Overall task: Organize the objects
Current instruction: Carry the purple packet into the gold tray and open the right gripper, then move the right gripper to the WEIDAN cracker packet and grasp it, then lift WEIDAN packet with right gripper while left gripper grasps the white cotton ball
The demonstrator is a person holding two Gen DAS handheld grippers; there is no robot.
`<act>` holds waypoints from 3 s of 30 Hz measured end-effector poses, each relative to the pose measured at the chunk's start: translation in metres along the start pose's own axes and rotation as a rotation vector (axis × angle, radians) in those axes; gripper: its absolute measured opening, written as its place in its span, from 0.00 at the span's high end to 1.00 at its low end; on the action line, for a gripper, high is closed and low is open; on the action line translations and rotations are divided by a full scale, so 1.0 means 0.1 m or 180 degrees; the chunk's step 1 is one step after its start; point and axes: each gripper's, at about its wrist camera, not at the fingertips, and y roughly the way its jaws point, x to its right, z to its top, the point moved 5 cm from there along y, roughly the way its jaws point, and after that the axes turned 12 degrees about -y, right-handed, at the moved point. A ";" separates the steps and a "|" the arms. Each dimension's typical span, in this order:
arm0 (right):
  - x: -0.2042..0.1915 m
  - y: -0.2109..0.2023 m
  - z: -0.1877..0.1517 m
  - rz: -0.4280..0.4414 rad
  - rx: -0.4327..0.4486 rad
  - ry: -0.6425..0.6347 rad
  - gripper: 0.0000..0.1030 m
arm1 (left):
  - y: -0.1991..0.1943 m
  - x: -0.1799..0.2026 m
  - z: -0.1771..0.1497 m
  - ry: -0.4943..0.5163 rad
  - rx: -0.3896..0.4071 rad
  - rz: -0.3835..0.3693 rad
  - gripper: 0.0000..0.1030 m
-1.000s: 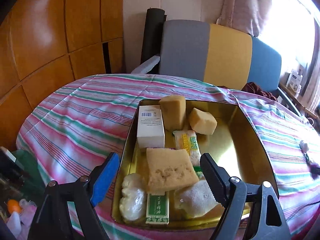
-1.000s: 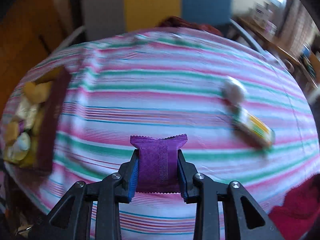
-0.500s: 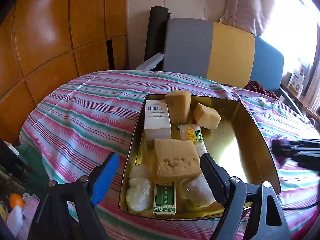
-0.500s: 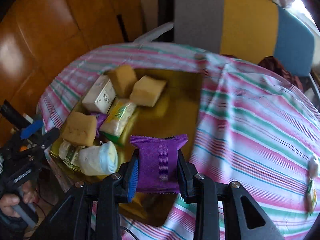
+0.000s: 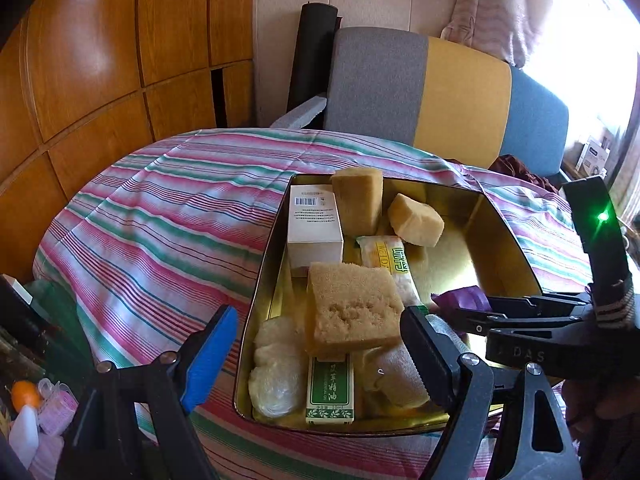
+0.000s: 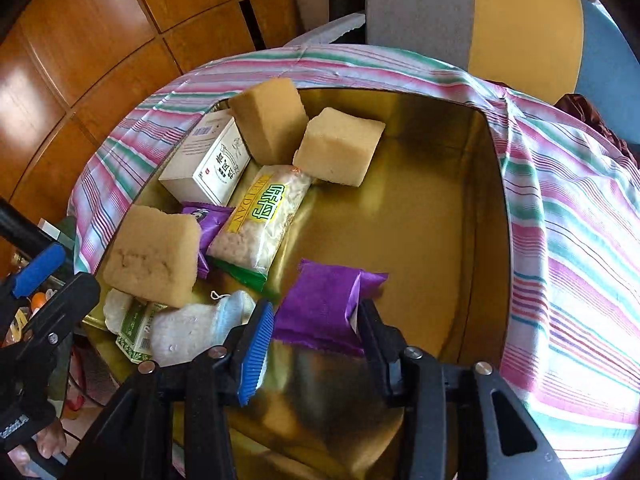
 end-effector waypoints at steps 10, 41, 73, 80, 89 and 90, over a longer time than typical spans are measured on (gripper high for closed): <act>0.06 -0.39 -0.12 -0.0110 0.0295 0.0111 0.57 | -0.04 0.09 -0.03 0.0060 0.0009 -0.0040 0.19; 1.64 -1.17 -1.48 -0.0842 0.0192 0.1554 0.57 | -0.16 0.95 -0.24 0.0608 -0.0033 -0.0382 0.19; 4.18 -1.61 -2.48 -0.0936 -0.0353 0.2299 0.39 | -0.07 2.30 -0.60 0.1274 -0.0404 -0.0906 0.19; 3.67 -1.53 -2.39 -0.0608 -0.0491 0.1816 0.36 | 0.02 2.59 -0.64 0.1348 -0.0533 -0.1039 0.19; 3.37 -1.38 -2.25 -0.0712 -0.0965 0.1125 0.30 | 0.21 3.05 -0.64 0.1421 -0.0728 -0.1133 0.19; 3.36 -1.36 -2.27 -0.0761 -0.1061 0.1067 0.30 | 0.24 3.10 -0.64 0.1443 -0.0720 -0.1122 0.19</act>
